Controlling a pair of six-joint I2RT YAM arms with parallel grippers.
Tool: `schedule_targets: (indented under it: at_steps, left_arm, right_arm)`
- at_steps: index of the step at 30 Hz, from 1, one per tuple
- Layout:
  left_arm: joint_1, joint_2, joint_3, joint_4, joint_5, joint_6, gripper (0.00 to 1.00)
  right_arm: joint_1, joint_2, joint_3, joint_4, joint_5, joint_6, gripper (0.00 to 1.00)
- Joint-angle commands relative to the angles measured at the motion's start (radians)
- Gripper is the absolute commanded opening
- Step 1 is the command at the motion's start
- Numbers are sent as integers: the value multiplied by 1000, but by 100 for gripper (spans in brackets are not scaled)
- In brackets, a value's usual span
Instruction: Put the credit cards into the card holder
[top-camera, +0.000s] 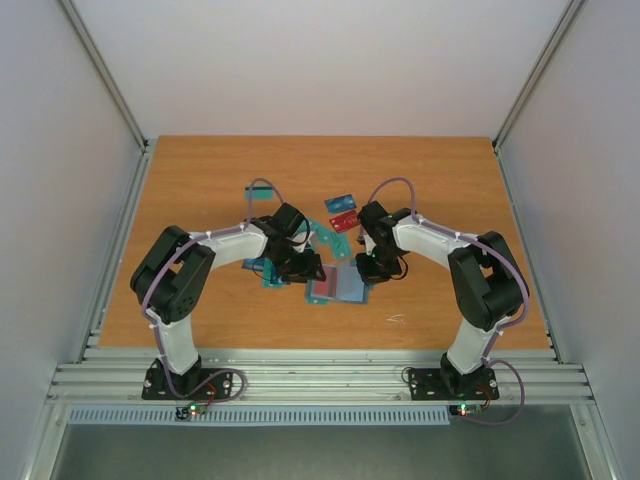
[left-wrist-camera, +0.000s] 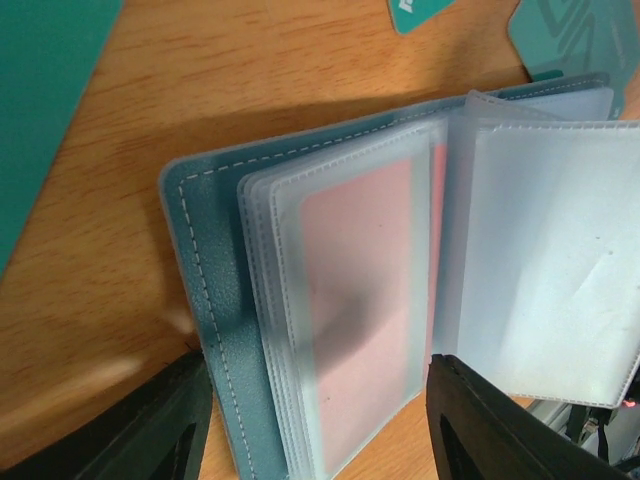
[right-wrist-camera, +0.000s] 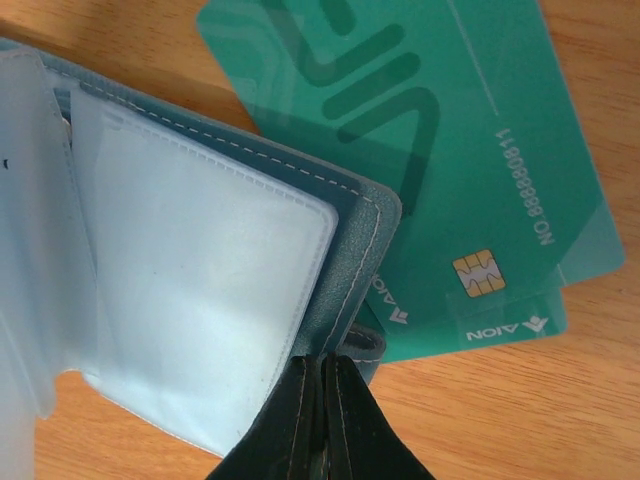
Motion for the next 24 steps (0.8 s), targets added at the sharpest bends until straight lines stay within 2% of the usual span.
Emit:
schedule_targets:
  at_steps: [1,11,24]
  left_arm:
    - [-2,-42,17,-15,-28,-10,59]
    - [-4,-56,68,-114,-82,-3,57]
    - [-13,-136,60,-98,-56,-34,56]
  right_arm:
    - [3,19,-10,50,-73,3,1]
    - [5,26,-43,115,-152,42,1]
    - [7,39,-62,184,-220,98,1]
